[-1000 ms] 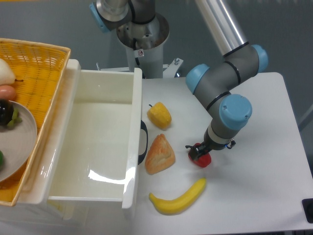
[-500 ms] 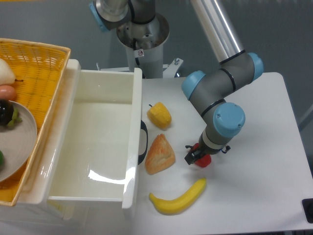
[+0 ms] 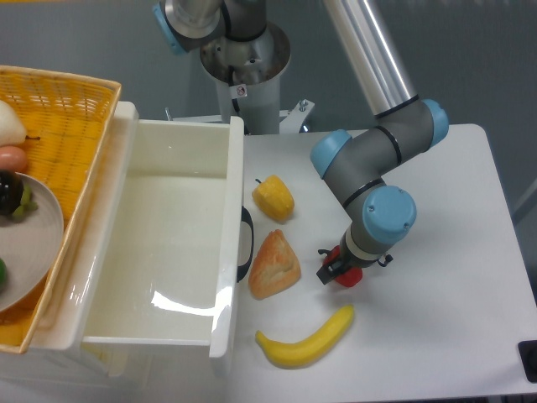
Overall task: Pick up the red pepper
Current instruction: 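Close the gripper around the red bell pepper's stem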
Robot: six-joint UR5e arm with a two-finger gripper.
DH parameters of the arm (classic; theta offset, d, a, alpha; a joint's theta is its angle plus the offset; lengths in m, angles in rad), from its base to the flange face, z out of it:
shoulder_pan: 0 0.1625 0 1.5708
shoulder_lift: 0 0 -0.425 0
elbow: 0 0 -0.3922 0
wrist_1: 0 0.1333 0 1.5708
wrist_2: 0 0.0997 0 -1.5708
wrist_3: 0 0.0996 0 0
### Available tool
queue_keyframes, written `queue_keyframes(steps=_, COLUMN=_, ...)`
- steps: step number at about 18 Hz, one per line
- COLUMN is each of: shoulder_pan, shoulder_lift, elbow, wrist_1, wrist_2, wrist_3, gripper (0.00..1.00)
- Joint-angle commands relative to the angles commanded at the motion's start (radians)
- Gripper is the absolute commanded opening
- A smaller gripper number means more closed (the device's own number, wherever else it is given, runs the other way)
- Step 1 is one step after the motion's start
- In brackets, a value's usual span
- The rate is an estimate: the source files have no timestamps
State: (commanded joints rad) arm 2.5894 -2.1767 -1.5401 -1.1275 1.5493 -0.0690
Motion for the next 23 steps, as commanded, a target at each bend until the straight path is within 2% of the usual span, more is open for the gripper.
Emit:
queue_keyframes(steps=3, shoulder_pan=0.0, shoulder_lift=0.0, elbow=0.002, wrist_1=0.0, wrist_2=-0.002, wrist_3=-0.002, gripper=0.91)
queue_keyframes(steps=7, shoulder_pan=-0.002, shoulder_lift=0.003, elbow=0.0, wrist_1=0.0, wrist_2=-0.003, wrist_3=0.0, gripper=0.72)
queue_keyframes(steps=9, shoulder_pan=-0.009, shoulder_lift=0.003, elbow=0.0, wrist_1=0.0, wrist_2=-0.002, wrist_3=0.0, gripper=0.66)
queue_keyframes(steps=14, shoulder_pan=-0.009, shoulder_lift=0.011, elbow=0.0, wrist_1=0.0, wrist_2=-0.003, wrist_3=-0.002, gripper=0.33)
queue_keyframes(steps=15, shoulder_pan=-0.009, shoulder_lift=0.009, elbow=0.0, wrist_1=0.0, wrist_2=-0.003, wrist_3=-0.002, gripper=0.3)
queue_keyframes(steps=19, shoulder_pan=-0.009, shoulder_lift=0.012, elbow=0.0, wrist_1=0.0, wrist_2=-0.005, wrist_3=-0.002, gripper=0.21)
queue_keyframes(steps=23, shoulder_pan=-0.008, shoulder_lift=0.02, elbow=0.003, wrist_1=-0.002, wrist_2=-0.002, wrist_3=0.003, gripper=0.21)
